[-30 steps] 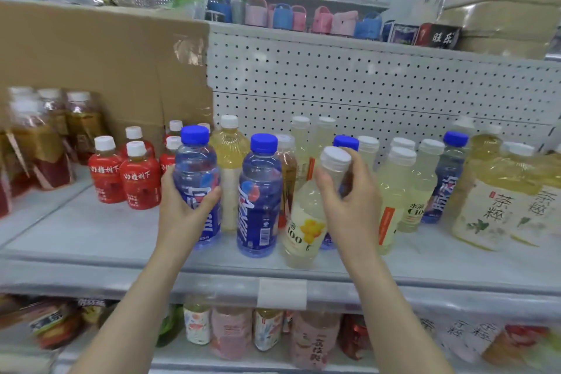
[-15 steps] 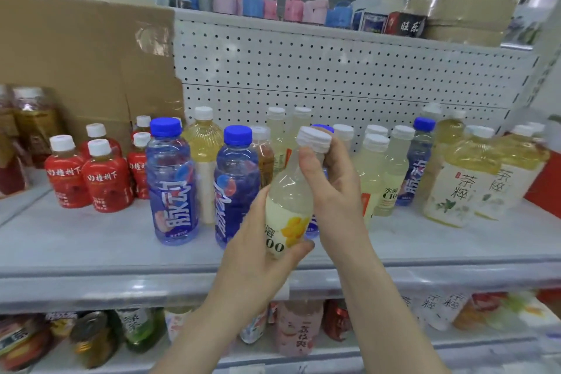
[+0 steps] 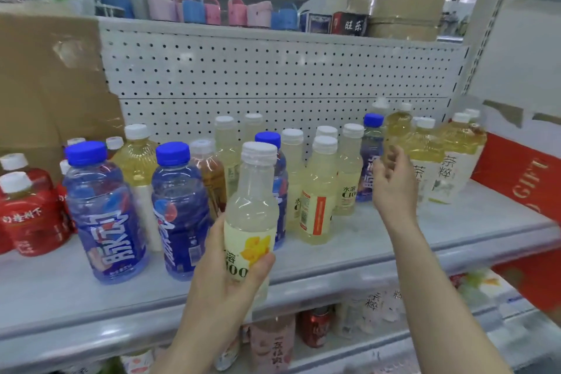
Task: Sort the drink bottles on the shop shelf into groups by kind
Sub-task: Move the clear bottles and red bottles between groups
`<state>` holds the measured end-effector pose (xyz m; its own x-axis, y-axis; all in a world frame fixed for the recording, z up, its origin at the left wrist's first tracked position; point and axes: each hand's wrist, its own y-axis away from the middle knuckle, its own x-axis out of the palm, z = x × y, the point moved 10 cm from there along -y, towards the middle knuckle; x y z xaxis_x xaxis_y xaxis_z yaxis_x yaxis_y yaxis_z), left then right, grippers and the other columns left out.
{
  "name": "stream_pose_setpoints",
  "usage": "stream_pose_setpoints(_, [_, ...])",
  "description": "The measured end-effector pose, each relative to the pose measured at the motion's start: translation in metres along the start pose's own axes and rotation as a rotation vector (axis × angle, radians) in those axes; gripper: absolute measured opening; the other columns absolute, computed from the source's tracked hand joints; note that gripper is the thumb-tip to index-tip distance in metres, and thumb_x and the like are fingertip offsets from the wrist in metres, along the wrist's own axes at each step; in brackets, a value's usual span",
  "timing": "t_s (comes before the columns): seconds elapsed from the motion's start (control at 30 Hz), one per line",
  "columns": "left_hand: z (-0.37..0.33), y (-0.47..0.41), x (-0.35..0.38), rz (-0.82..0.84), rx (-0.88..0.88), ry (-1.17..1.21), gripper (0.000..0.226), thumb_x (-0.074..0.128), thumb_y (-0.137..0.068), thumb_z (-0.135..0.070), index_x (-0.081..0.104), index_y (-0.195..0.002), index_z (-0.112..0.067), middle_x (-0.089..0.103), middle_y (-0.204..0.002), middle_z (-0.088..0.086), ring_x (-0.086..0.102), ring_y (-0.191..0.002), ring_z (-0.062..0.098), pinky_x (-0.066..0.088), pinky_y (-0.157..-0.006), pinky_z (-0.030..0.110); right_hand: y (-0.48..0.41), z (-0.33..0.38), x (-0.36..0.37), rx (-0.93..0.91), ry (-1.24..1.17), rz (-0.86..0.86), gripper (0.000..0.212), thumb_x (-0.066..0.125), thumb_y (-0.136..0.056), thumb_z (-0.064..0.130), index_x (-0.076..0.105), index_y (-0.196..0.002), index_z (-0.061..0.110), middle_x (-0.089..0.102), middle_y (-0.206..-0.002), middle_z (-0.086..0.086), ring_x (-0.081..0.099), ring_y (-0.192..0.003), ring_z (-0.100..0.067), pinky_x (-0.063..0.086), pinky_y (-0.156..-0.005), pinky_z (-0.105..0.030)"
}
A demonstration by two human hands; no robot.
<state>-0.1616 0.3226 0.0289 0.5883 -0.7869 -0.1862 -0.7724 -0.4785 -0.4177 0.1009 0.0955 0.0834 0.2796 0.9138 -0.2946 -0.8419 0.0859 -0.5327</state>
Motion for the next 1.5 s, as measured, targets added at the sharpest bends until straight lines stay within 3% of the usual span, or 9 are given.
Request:
stream_pose_setpoints(0.17, [-0.006, -0.007, 0.018, -0.011, -0.003, 0.057, 0.07, 0.069, -0.067, -0.06, 0.043, -0.132, -0.054, 0.064, -0.118, -0.024, 0.063, -0.107, -0.001, 0.049, -0.094, 0.036, -0.064, 0.011, 0.013, -0.005, 0.112, 0.106, 0.053, 0.047, -0.106, 0.027, 0.031, -0.155, 0.014, 0.047, -0.153, -0.007, 0.047, -0.137, -0.028, 0.039, -0.107, -0.04])
stream_pose_setpoints(0.37, [-0.006, -0.014, 0.03, -0.058, -0.01, 0.068, 0.074, 0.071, -0.065, -0.059, 0.043, -0.133, -0.054, 0.063, -0.121, -0.022, 0.062, -0.11, 0.003, 0.049, -0.098, 0.041, -0.112, 0.013, 0.05, 0.07, 0.118, 0.224, 0.042, 0.048, -0.106, 0.024, 0.04, -0.144, 0.006, 0.054, -0.134, -0.015, 0.054, -0.112, -0.028, 0.039, -0.085, -0.033])
stream_pose_setpoints(0.57, [-0.001, -0.014, 0.043, -0.089, -0.026, 0.124, 0.077, 0.076, -0.06, -0.064, 0.047, -0.13, -0.053, 0.068, -0.118, -0.016, 0.066, -0.105, 0.006, 0.049, -0.091, 0.035, -0.1, 0.031, 0.031, -0.179, 0.298, 0.05, 0.04, 0.068, -0.094, 0.036, 0.061, -0.125, 0.012, 0.06, -0.127, -0.007, 0.057, -0.112, -0.026, 0.04, -0.083, -0.031])
stream_pose_setpoints(0.73, [0.003, -0.016, 0.061, -0.094, -0.042, 0.182, 0.065, 0.073, -0.065, -0.055, 0.051, -0.125, -0.052, 0.069, -0.115, -0.013, 0.067, -0.103, 0.006, 0.048, -0.089, 0.032, -0.09, 0.03, 0.003, -0.2, 0.325, -0.027, 0.043, 0.067, -0.091, 0.049, 0.066, -0.121, 0.018, 0.06, -0.119, -0.008, 0.058, -0.106, -0.028, 0.039, -0.08, -0.031])
stream_pose_setpoints(0.93, [0.006, -0.014, 0.069, -0.113, -0.06, 0.192, 0.056, 0.07, -0.067, -0.056, 0.053, -0.12, -0.048, 0.069, -0.113, -0.013, 0.066, -0.101, 0.005, 0.05, -0.087, 0.03, -0.063, 0.024, -0.019, -0.191, 0.156, 0.004, 0.042, 0.066, -0.09, 0.053, 0.065, -0.119, 0.022, 0.057, -0.116, -0.003, 0.056, -0.102, -0.02, 0.041, -0.082, -0.03])
stream_pose_setpoints(1.07, [0.009, -0.011, 0.069, -0.115, -0.101, 0.251, 0.057, 0.068, -0.07, -0.055, 0.054, -0.123, -0.04, 0.069, -0.115, -0.013, 0.065, -0.106, 0.006, 0.05, -0.088, 0.027, -0.026, -0.013, -0.008, -0.007, -0.172, 0.114, 0.063, 0.073, -0.085, 0.051, 0.045, -0.136, 0.027, 0.059, -0.128, 0.006, 0.06, -0.111, -0.012, 0.046, -0.091, -0.031])
stream_pose_setpoints(1.2, [0.019, -0.003, 0.063, -0.136, -0.182, 0.353, 0.059, 0.07, -0.066, -0.055, 0.058, -0.122, -0.039, 0.071, -0.114, -0.007, 0.066, -0.108, 0.014, 0.051, -0.091, 0.034, 0.003, -0.055, 0.014, 0.147, -0.252, 0.233, 0.062, 0.084, -0.078, 0.036, 0.042, -0.124, 0.033, 0.064, -0.112, 0.017, 0.064, -0.098, 0.0, 0.053, -0.097, -0.041])
stream_pose_setpoints(1.3, [0.026, 0.007, 0.059, -0.147, -0.245, 0.419, 0.064, 0.072, -0.063, -0.053, 0.059, -0.124, -0.036, 0.072, -0.114, -0.002, 0.068, -0.108, 0.024, 0.053, -0.092, 0.045, 0.005, -0.052, 0.007, 0.128, -0.232, 0.213, 0.061, 0.085, -0.075, 0.043, 0.041, -0.118, 0.04, 0.062, -0.106, 0.022, 0.064, -0.095, -0.001, 0.054, -0.096, -0.047])
stream_pose_setpoints(1.5, [0.038, 0.033, 0.036, -0.214, -0.347, 0.519, 0.063, 0.078, -0.057, -0.047, 0.065, -0.116, -0.029, 0.073, -0.106, 0.011, 0.07, -0.096, 0.033, 0.056, -0.084, 0.053, 0.044, -0.015, -0.025, 0.138, -0.331, 0.203, 0.05, 0.08, -0.079, 0.046, 0.052, -0.119, 0.033, 0.068, -0.101, 0.015, 0.069, -0.09, -0.004, 0.058, -0.087, -0.04])
